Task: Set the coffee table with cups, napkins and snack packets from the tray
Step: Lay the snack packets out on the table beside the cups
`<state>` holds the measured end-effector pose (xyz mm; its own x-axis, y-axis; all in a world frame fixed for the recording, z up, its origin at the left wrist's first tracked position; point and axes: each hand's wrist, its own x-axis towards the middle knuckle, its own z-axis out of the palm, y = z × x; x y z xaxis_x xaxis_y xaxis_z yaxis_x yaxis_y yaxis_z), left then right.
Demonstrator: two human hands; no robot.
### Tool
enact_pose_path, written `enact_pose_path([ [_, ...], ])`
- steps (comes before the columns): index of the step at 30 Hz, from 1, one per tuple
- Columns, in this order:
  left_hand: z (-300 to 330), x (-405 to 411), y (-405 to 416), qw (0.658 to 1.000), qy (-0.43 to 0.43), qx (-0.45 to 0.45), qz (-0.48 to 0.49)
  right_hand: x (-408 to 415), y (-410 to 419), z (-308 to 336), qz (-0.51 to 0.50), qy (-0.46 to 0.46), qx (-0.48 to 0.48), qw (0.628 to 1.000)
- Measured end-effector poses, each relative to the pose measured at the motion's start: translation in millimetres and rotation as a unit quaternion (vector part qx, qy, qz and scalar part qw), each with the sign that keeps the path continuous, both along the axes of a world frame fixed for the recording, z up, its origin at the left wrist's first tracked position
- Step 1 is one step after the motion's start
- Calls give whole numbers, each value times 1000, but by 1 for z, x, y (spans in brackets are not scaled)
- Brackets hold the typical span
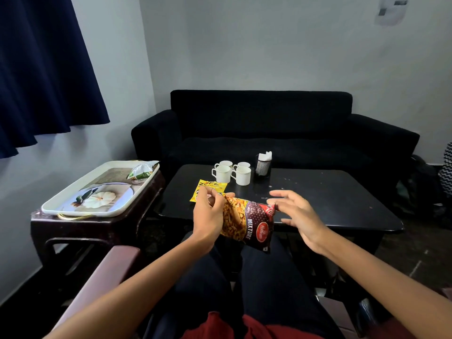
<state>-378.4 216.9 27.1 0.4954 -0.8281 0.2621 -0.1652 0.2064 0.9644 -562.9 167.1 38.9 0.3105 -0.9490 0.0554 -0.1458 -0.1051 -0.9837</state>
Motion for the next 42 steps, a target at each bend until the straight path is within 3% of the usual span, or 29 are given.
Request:
enact_pose_path([
  [8,-2,5,-2,999,-2,-6,49,2,7,1,60,-52,-60,995],
  [13,-4,6,-3,1000,-10,0,7,2,-1,-7,-22,-13,-141,990],
  [18,0,12,-8,995,-98,2,-3,-2,-14,0,-106,-67,-147,981],
  [21,4,14,-9,990,-133,16,-45,-5,-18,3,-155,-39,-189,969],
  [24,-1,18,-8,957,-233,122,-125,-9,-11,4,-188,46,-298,935],
  [27,-6,21,0,912,-335,190,-144,-7,-1,6,-148,118,-409,893],
  [32,-3,7,4,878,-418,141,-186,0,11,9,-32,165,-476,863],
  [38,-10,-1,5,885,-298,137,-331,8,21,6,24,176,-527,831],
  [42,-11,2,0,916,-214,117,-317,5,17,10,-23,129,-486,864],
])
